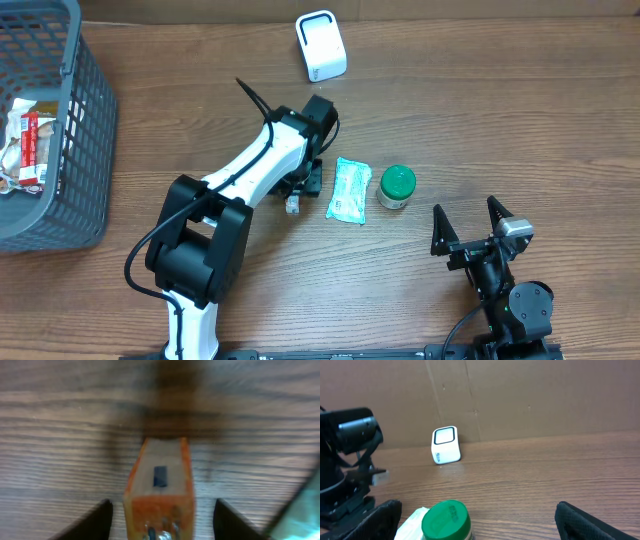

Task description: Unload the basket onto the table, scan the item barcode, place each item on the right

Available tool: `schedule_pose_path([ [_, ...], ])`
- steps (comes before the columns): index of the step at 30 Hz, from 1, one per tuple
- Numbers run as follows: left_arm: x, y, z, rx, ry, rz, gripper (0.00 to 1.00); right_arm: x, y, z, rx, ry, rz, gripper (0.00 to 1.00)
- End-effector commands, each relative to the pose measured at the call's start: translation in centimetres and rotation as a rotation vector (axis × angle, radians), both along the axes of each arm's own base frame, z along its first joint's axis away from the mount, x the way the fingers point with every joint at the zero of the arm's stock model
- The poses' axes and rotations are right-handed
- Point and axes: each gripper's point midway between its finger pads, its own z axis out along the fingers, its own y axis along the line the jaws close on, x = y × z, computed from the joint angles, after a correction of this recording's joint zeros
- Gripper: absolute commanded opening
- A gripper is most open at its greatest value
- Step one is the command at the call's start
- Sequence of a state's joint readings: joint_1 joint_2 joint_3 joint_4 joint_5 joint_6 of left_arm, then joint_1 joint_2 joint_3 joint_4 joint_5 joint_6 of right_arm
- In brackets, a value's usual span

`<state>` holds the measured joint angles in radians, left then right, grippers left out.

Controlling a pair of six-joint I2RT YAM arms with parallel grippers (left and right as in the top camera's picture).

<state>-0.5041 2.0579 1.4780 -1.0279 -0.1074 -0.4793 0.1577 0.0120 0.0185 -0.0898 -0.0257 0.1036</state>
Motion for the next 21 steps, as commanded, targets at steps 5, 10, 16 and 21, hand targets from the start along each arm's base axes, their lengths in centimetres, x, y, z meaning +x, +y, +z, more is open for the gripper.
schedule_pose_path([
  [5,-0.9,-2.0,-0.9,-0.083,0.026,0.002,0.28,0.0,-0.1,-0.2,-0.006,-0.006,-0.007,1.00],
  [10,-1.1,-4.5,-0.9,-0.148,0.012,-0.031,0.27,0.0,-0.1,-0.2,-0.006,-0.006,-0.007,1.00],
  [16,-1.1,-6.7,-0.8,-0.169,-0.030,-0.040,0.27,0.0,-0.1,-0.2,-0.006,-0.006,-0.007,1.00],
  [21,-1.1,-6.9,-0.8,-0.147,-0.052,-0.051,0.38,0.0,-0.1,-0.2,-0.006,-0.006,-0.007,1.00],
])
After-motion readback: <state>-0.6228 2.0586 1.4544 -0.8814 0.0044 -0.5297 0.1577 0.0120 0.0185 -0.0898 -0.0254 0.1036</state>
